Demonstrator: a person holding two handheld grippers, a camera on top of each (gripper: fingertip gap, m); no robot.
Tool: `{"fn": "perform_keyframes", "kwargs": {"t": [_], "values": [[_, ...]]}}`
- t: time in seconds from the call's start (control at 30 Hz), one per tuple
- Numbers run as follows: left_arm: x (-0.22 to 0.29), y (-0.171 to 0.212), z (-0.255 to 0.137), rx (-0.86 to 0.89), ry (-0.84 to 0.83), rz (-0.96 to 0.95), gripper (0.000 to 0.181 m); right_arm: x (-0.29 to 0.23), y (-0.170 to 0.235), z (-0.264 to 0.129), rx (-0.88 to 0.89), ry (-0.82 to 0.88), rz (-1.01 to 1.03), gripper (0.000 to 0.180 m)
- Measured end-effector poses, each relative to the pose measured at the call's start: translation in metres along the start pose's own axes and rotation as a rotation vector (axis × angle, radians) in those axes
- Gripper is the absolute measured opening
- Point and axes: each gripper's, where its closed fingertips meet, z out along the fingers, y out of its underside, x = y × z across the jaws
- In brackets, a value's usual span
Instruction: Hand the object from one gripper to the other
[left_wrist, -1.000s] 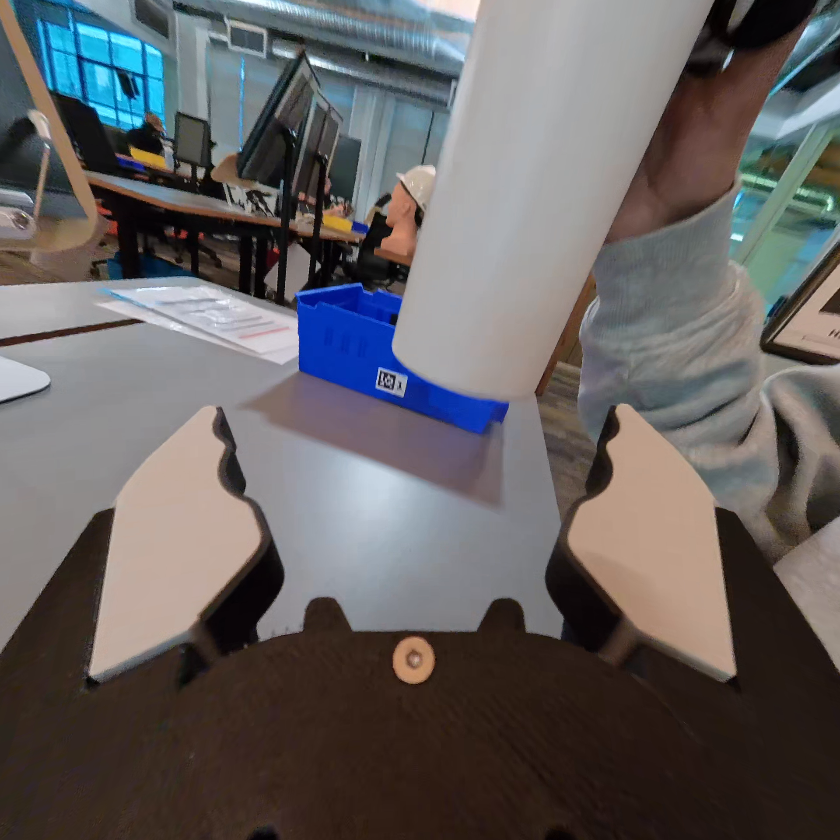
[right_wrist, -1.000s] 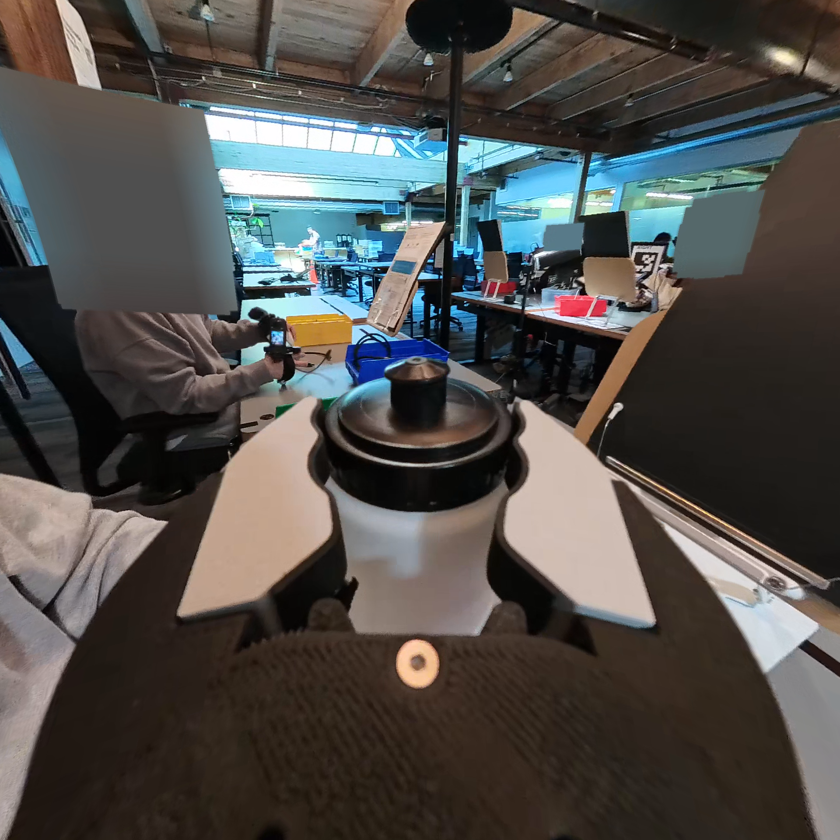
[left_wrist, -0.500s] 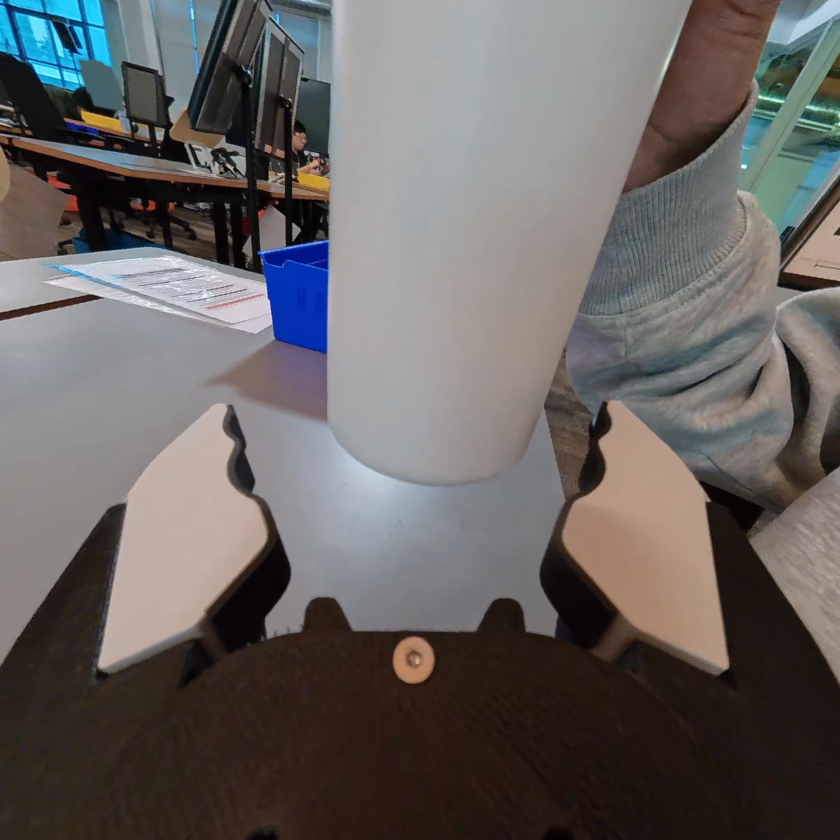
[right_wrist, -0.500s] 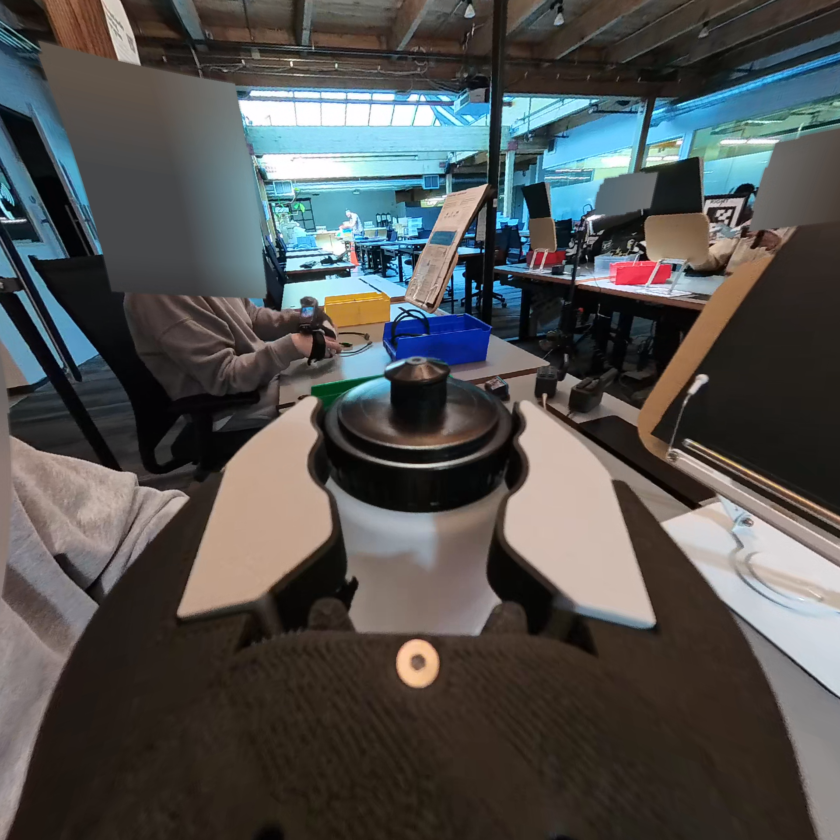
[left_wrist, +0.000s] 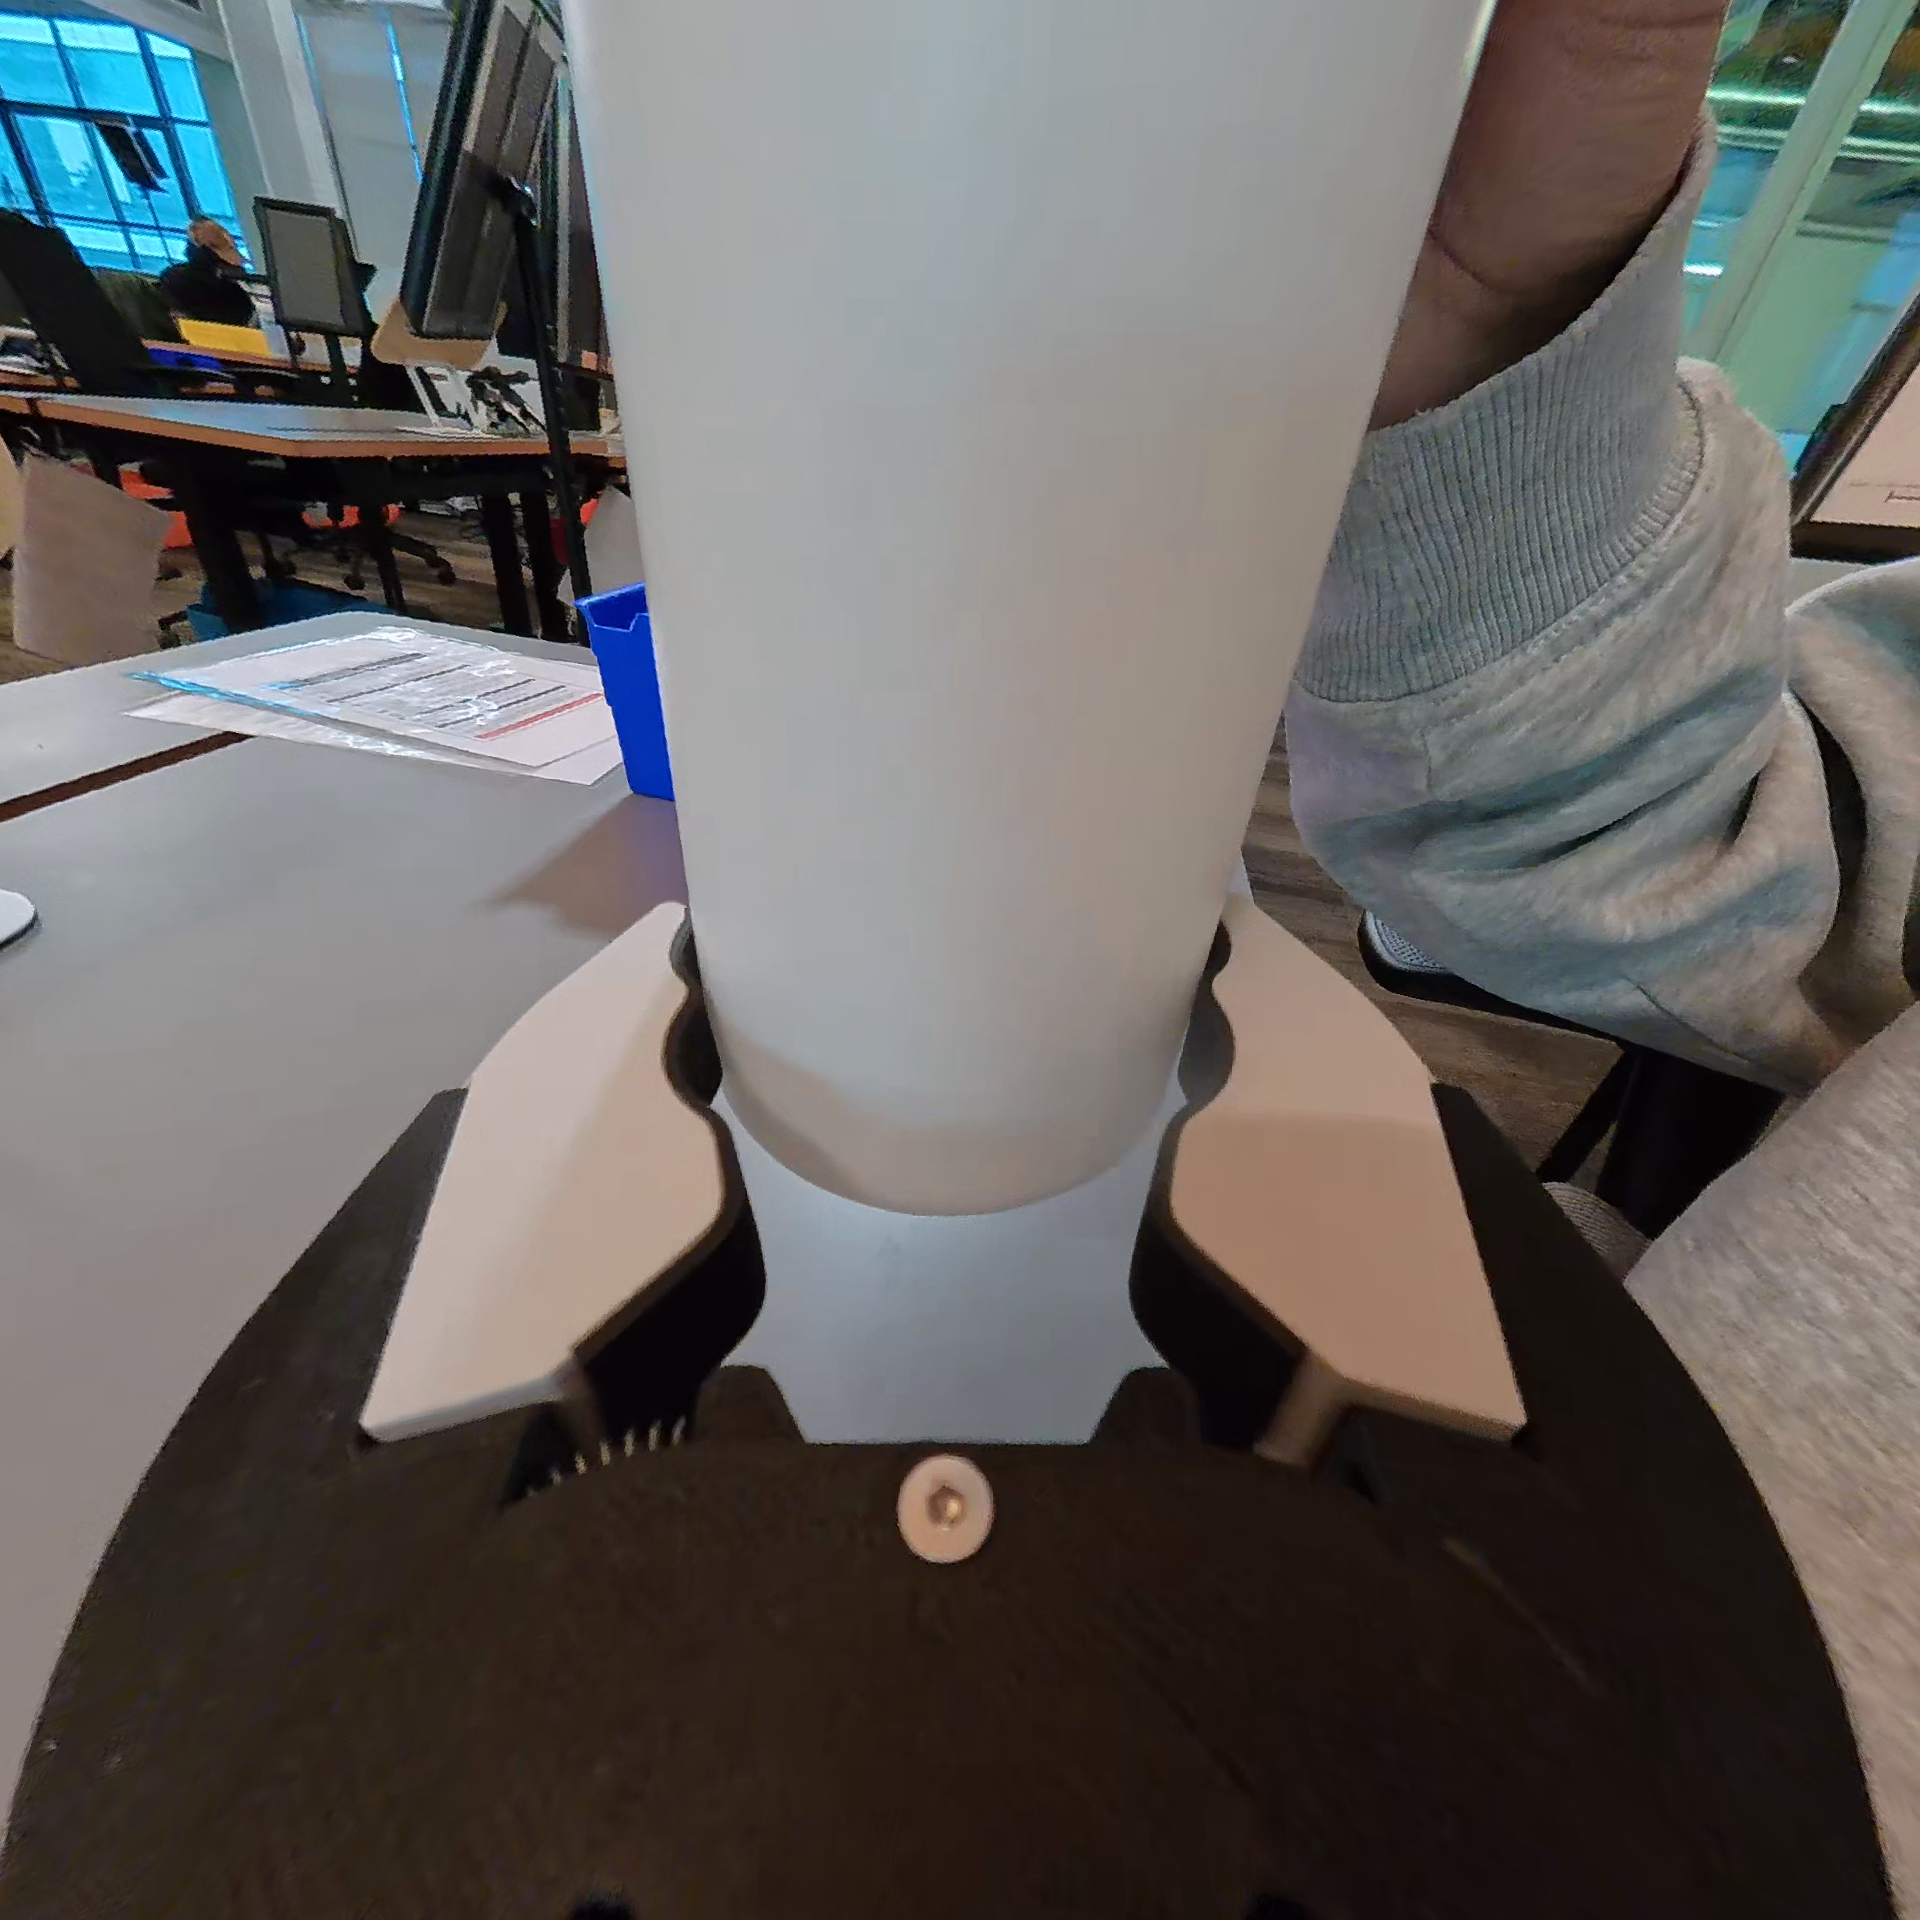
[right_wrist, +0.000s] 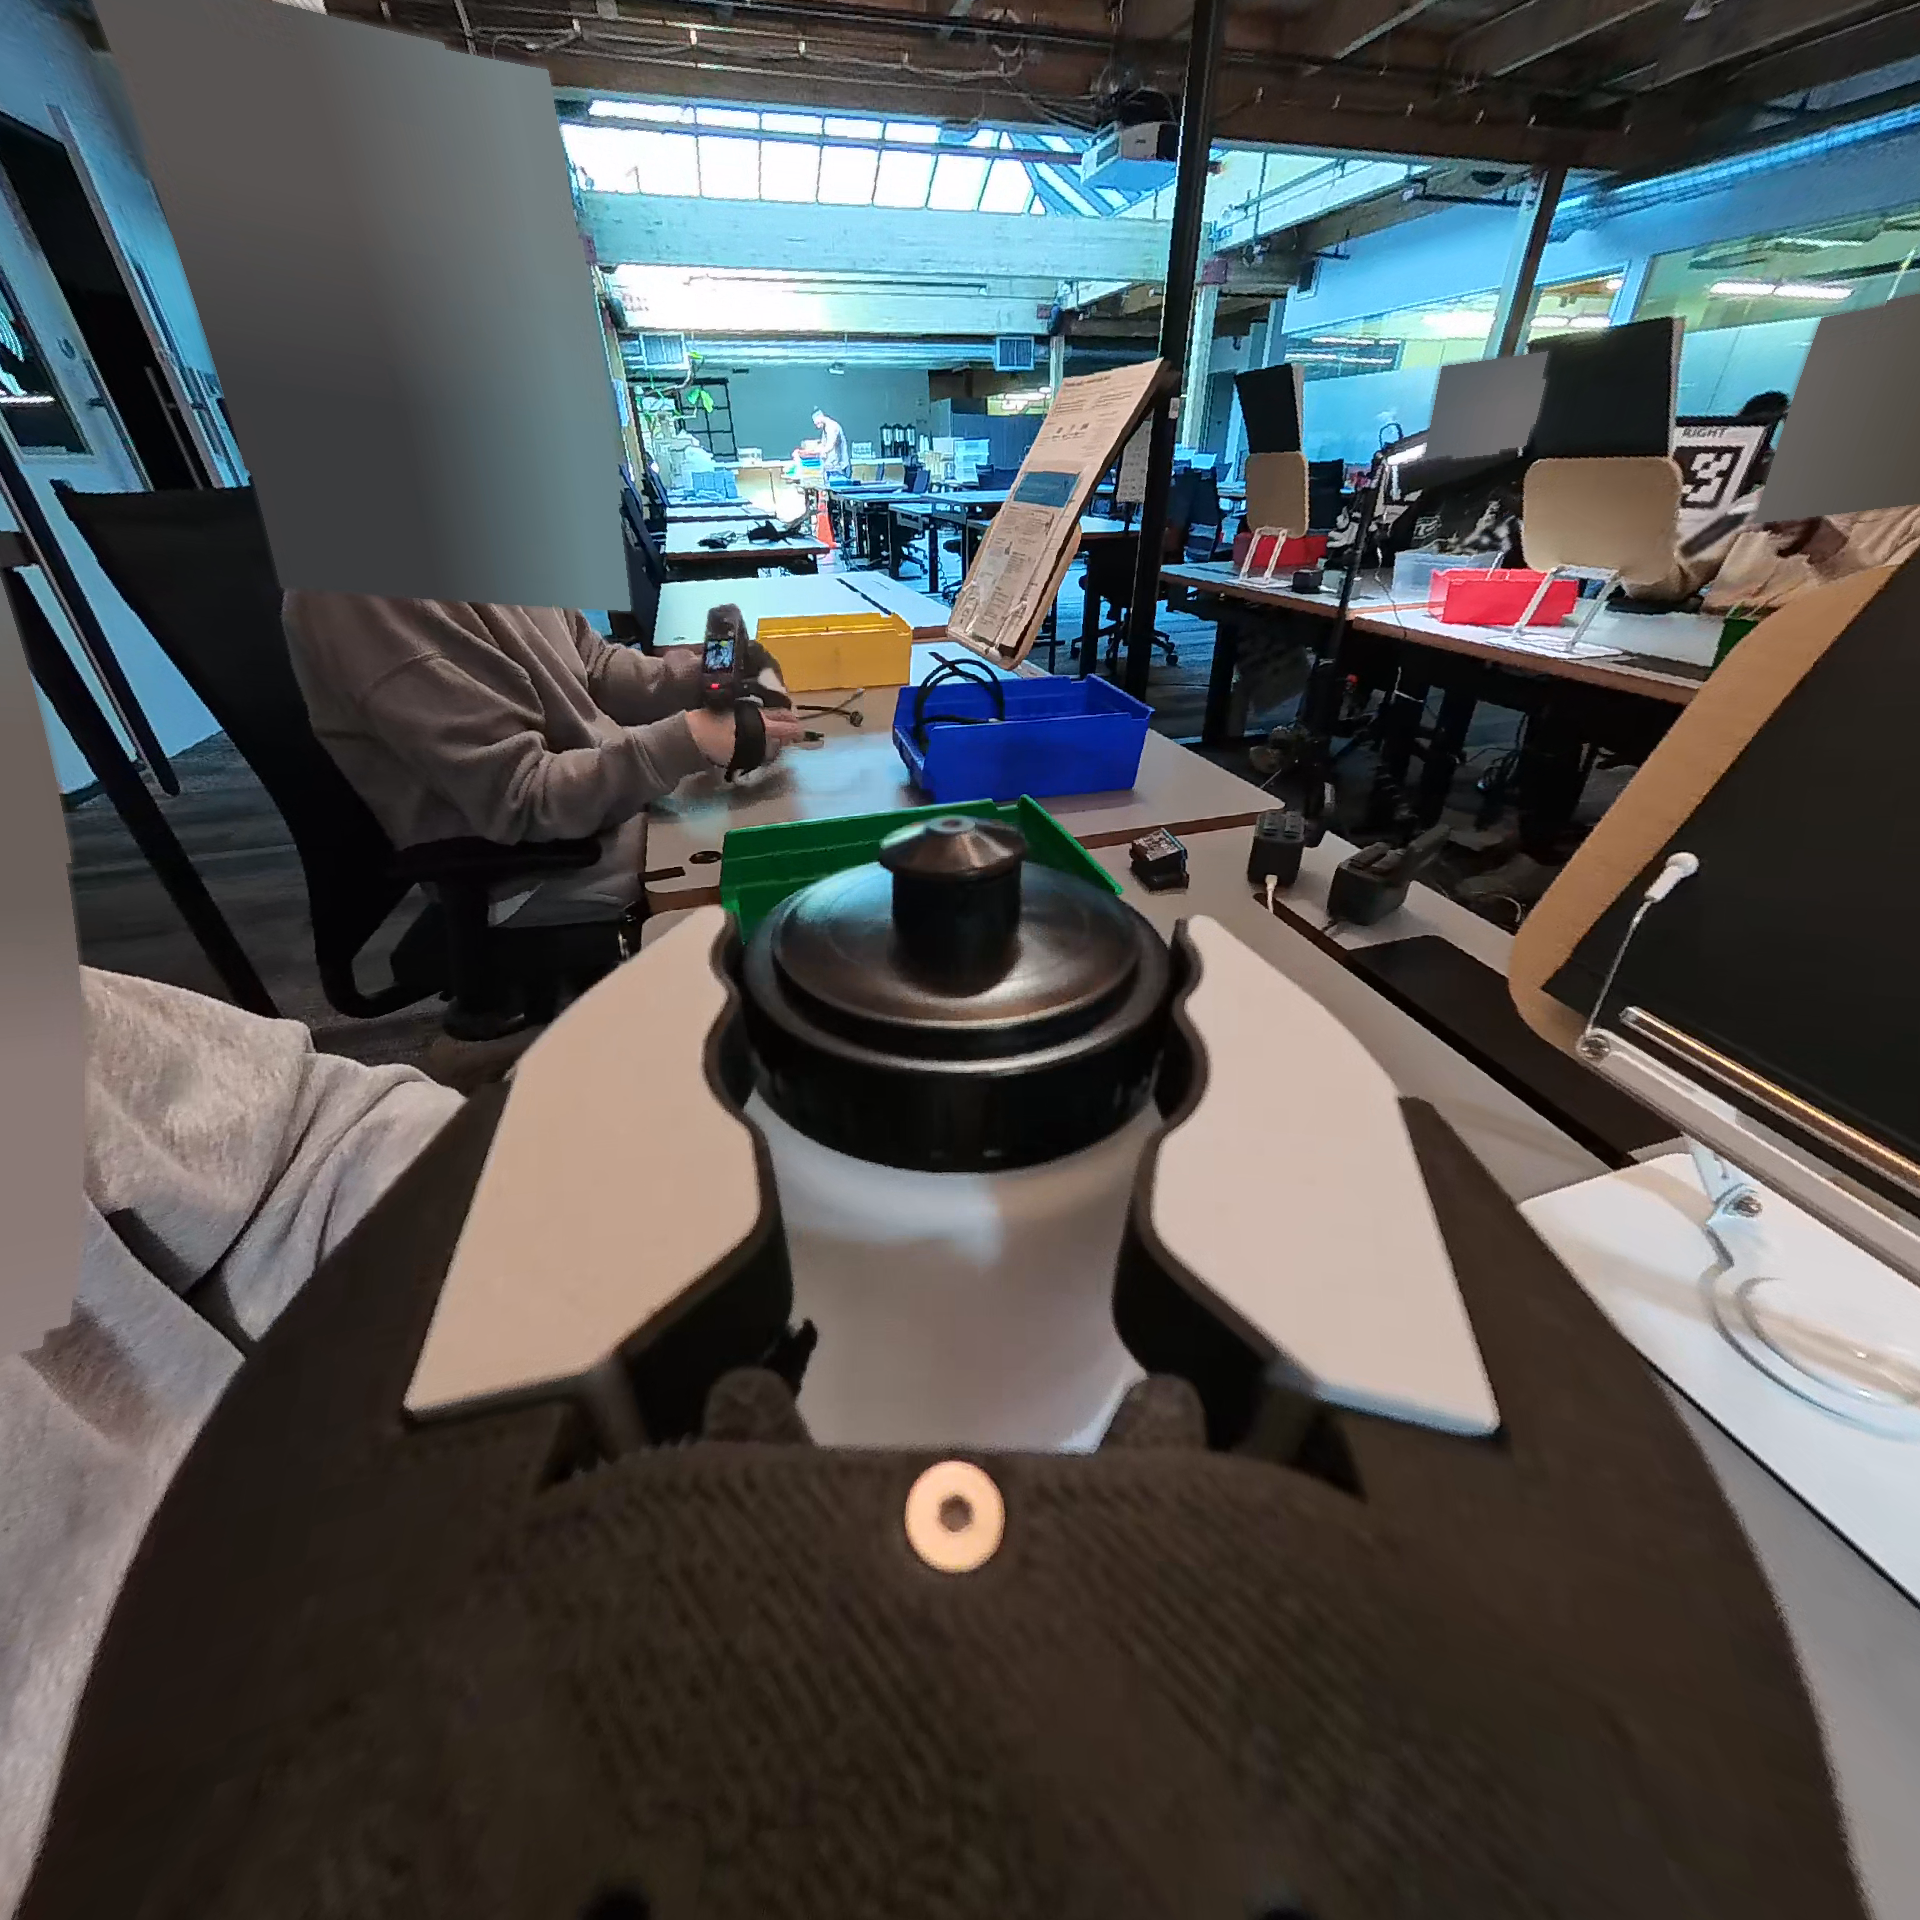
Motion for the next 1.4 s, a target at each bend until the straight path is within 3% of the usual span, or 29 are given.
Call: {"fn": "perform_keyframes", "kwargs": {"t": [0.3, 0.8, 1.1, 1.4], "values": [[-0.004, -0.006, -0.003, 0.015, -0.033, 0.022, 0.090, 0.002, -0.008, -0.004, 0.066, -0.030, 0.036, 0.078], [-0.026, -0.020, -0.019, 0.059, -0.106, 0.007, 0.090, 0.017, -0.018, -0.017, 0.180, -0.022, 0.067, 0.102], [-0.048, -0.031, -0.038, 0.073, -0.184, -0.005, 0.090, 0.020, 0.041, 0.019, 0.029, -0.021, -0.005, 0.131], [-0.048, -0.034, -0.039, 0.064, -0.193, 0.013, 0.090, 0.014, 0.089, 0.046, -0.068, -0.042, 0.015, 0.129]]}}
